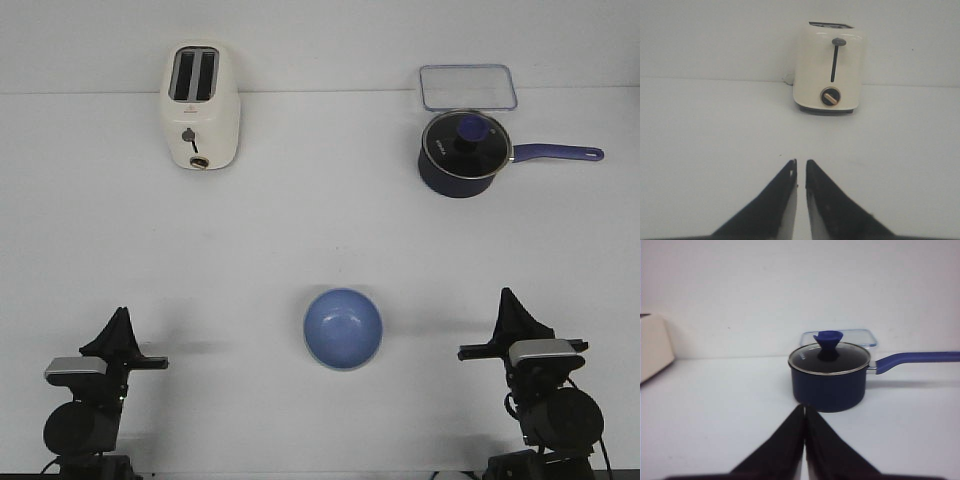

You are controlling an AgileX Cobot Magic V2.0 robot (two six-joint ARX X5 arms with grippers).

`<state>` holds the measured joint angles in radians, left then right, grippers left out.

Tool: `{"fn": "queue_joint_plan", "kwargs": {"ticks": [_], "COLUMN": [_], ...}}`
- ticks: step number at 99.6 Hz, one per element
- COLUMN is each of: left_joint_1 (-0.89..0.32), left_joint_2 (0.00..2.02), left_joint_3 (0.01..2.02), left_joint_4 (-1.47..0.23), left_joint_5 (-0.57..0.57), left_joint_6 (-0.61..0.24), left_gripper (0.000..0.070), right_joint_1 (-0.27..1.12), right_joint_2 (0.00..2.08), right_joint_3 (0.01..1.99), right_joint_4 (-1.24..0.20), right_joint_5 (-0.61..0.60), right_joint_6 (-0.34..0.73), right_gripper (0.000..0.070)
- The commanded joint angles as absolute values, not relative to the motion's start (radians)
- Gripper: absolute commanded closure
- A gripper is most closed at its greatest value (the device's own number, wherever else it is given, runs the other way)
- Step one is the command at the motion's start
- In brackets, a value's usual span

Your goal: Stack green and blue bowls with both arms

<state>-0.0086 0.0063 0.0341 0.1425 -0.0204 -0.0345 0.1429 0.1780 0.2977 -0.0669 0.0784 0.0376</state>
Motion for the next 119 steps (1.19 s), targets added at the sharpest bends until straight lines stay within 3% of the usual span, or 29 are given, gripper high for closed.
{"fn": "queue_joint_plan", "kwargs": {"ticks": [1,29,45,119], "left_joint_1": [-0.007,-0.007,-0.007,-0.007], "left_joint_2": [0.005,0.005,0.005,0.005], "left_joint_3": [0.014,0.014,0.014,0.014], "left_joint_4": [0.155,0.155,0.158,0.158], "left_joint_5": [-0.017,-0.017,-0.017,-0.018], "left_joint_6": [-0.019,-0.019,-0.019,-0.019], "left_gripper": [0.0686,0.0686,0.0686,0.0686], "right_joint_1": [0.126,0.017,0.018,0.019], "right_joint_2": [0.140,0.001,0.001,0.001], "right_joint_3": [0.277,0.097,0.011,0.013], "right_joint_4": [-0.056,-0.039,0.013,0.074], "right_joint_5": [0.073,-0.002,-0.002,0.003], "right_joint_6": [-0.095,-0.268,-0.283,-0.285], "right_gripper": [0.0700,0.0700,0.0700,0.0700]}}
